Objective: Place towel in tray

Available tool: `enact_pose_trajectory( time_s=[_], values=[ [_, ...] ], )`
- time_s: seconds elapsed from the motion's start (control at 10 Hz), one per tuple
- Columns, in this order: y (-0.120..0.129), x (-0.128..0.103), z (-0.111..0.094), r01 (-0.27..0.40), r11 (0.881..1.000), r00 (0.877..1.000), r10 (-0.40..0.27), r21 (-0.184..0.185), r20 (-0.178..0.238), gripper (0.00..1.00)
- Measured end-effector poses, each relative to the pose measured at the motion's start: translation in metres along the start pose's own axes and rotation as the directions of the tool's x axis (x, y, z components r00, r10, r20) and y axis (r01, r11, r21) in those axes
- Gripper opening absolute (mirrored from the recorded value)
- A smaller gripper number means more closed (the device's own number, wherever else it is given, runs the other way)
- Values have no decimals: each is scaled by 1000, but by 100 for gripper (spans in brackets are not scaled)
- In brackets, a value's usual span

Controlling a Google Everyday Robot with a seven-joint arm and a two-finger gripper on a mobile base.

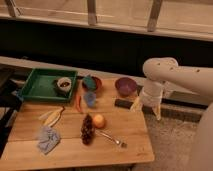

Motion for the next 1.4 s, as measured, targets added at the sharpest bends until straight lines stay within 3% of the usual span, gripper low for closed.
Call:
enact_pose_trajectory(
  time_s=[0.3, 0.5, 0.8, 1.0, 1.1, 1.4],
  values=[
    [44, 13, -17, 102, 995, 993, -102, 8, 61, 80],
    [97, 27, -32, 196, 981, 975, -194, -1, 105, 80],
    [180, 62, -55, 339, 940, 931, -329, -35, 160, 80],
    [235, 100, -70, 442, 895, 883, -422, -62, 208, 80],
    [243, 108, -72, 460, 886, 872, -438, -62, 216, 80],
    [242, 108, -72, 461, 886, 872, -439, -60, 218, 80]
  ],
)
